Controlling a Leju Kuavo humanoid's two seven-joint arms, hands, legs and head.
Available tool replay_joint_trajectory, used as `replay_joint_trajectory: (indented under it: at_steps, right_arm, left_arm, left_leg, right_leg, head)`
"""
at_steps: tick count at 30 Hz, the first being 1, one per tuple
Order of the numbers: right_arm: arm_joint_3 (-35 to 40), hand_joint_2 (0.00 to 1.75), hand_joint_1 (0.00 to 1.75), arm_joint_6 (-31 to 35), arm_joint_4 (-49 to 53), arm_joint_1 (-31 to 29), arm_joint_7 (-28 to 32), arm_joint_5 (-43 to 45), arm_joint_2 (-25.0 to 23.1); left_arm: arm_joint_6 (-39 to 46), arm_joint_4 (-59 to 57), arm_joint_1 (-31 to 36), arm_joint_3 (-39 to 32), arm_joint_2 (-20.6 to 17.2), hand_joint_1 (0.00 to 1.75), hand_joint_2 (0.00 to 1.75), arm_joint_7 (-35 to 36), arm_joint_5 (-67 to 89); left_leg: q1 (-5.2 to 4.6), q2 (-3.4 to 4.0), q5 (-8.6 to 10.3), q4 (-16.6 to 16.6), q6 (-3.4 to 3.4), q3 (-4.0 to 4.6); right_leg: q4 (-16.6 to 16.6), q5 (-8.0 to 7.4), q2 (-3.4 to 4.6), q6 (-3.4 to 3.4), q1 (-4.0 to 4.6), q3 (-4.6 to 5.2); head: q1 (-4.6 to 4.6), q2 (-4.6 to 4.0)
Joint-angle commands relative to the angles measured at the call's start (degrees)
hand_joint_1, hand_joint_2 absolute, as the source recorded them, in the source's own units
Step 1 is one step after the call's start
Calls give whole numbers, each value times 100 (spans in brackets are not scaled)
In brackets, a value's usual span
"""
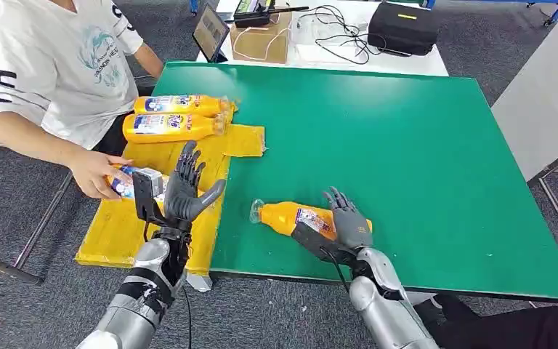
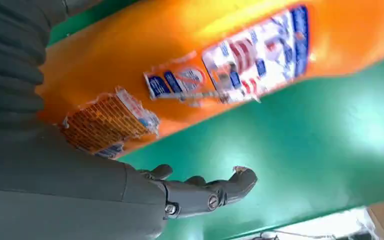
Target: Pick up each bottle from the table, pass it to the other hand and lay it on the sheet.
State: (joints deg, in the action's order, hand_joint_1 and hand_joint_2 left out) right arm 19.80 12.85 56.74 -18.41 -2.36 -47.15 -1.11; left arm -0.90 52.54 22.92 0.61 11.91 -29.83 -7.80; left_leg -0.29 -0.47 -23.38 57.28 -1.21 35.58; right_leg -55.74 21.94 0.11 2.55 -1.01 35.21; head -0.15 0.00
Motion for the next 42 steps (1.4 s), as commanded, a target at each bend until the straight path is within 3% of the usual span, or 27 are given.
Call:
replay_joint_trajectory:
  at_steps: [1,2,3,16,18,22,29,36,42]
  right_arm:
    - [292,175,0,-816,-676,-314,-311,-310,655]
    - [298,175,140,-960,-728,-353,-261,-245,683]
    - [318,175,171,-1083,-779,-389,-206,-196,704]
    - [539,175,175,-1670,-1237,-771,148,326,928]
    - [448,175,175,-1527,-1204,-791,246,555,820]
    - [-162,175,175,-380,-819,-690,681,1266,78]
    - [-253,175,175,865,-201,-494,1292,1628,-698]
    - [-203,175,175,1067,-119,-509,1504,1829,-865]
    - [165,175,175,1110,-500,-804,1823,2228,-1145]
  left_arm:
    - [-404,154,-39,-377,23,0,175,-138,-91]
    - [-399,133,-19,-367,17,0,175,-99,-58]
    - [-404,102,5,-369,17,0,175,-84,-53]
    - [-586,-374,279,-376,-50,0,175,-23,-93]
    - [-533,-399,303,-361,-57,0,175,-24,-83]
    - [-12,-393,358,-90,-113,0,175,-13,253]
    - [345,-988,686,329,-112,0,175,253,630]
    - [256,-1286,843,532,-108,0,175,433,733]
    - [-820,-1615,1025,954,-74,0,175,774,397]
  left_leg:
    - [2,-9,-3,-4,2,-15]
    - [7,-7,-9,1,4,-22]
    - [6,-7,-5,-2,2,-19]
    - [6,-17,0,-2,2,-48]
    - [5,-15,1,-4,1,-50]
    - [5,0,0,-2,1,-45]
    - [6,15,-9,4,10,-37]
    - [10,14,-5,2,6,-22]
    - [10,10,-8,7,9,-18]
  right_leg:
    - [6,6,-11,-4,3,-20]
    - [6,9,-12,-7,8,-31]
    - [7,6,-11,-5,6,-27]
    - [12,5,-20,-5,8,-56]
    - [12,4,-19,-4,7,-56]
    - [8,0,-4,-4,6,-48]
    - [-7,6,4,-11,8,-31]
    - [-4,5,0,-5,10,-18]
    - [-6,8,-2,-9,11,-19]
  head:
    - [-2,0]
    - [0,2]
    - [0,0]
    - [0,0]
    - [0,0]
    - [-2,0]
    - [0,0]
    - [-2,2]
    - [0,2]
